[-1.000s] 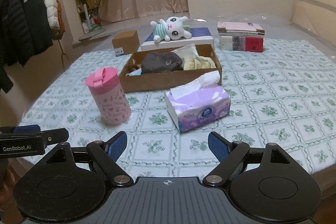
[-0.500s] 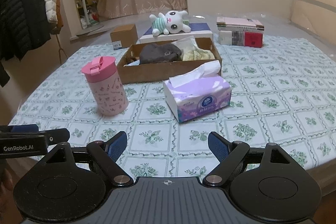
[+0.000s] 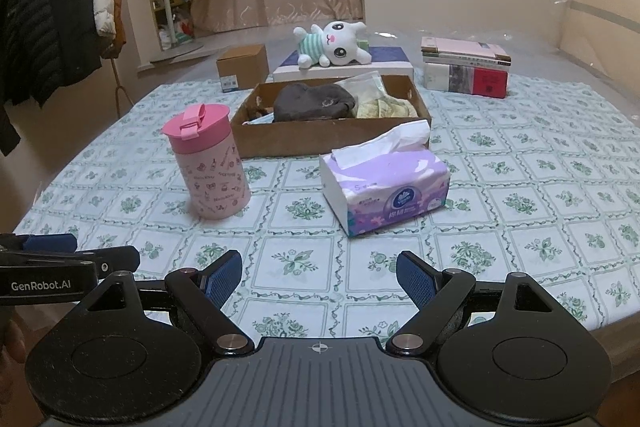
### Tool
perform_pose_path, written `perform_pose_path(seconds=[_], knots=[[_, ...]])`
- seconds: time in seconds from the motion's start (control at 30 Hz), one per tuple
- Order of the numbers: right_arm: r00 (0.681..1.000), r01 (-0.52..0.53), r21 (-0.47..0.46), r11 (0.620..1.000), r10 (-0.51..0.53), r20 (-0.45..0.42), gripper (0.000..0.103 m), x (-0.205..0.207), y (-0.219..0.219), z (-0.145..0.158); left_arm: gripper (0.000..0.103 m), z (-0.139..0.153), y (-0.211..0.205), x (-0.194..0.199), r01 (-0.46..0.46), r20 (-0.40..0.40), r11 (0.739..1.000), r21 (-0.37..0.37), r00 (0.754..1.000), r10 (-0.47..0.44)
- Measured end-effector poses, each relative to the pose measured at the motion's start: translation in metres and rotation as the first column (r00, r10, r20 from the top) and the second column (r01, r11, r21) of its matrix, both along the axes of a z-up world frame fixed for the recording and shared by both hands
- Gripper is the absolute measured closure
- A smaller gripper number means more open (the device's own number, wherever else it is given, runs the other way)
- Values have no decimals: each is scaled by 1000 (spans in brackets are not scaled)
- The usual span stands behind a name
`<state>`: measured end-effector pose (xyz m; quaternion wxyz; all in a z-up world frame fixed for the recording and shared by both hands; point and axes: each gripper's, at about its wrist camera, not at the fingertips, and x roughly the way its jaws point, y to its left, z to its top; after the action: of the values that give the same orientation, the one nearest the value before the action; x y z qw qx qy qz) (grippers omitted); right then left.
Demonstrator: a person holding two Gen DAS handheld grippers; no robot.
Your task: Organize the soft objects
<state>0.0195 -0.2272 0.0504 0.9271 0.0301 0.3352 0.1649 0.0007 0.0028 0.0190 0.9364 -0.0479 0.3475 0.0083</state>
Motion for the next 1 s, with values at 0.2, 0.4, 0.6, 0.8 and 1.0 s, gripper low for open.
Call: perform_pose_path(seconds=[0.2, 0.4, 0.6, 0.8, 1.0], knots=[[1000, -2, 2, 1000, 2, -5, 19, 0, 0, -1, 12, 0, -1, 0, 3, 0, 1000, 2, 1000, -3], [1000, -2, 3, 1000, 2, -5, 19, 1, 1, -2, 12, -1, -2, 1, 6, -2, 1000, -1, 1000, -6], [1000, -2, 2, 1000, 2, -3, 19, 1, 1, -2, 12, -2, -2, 2, 7, -5, 1000, -1, 1000, -7], [1000, -2, 4, 1000, 2, -5, 19, 1, 1, -3, 12, -2, -2, 1, 9, -5, 1000, 0, 1000, -9], [1000, -3, 5, 1000, 3, -6, 19, 1, 1, -3, 12, -2, -3, 1, 11, -4, 1000, 0, 1000, -11]])
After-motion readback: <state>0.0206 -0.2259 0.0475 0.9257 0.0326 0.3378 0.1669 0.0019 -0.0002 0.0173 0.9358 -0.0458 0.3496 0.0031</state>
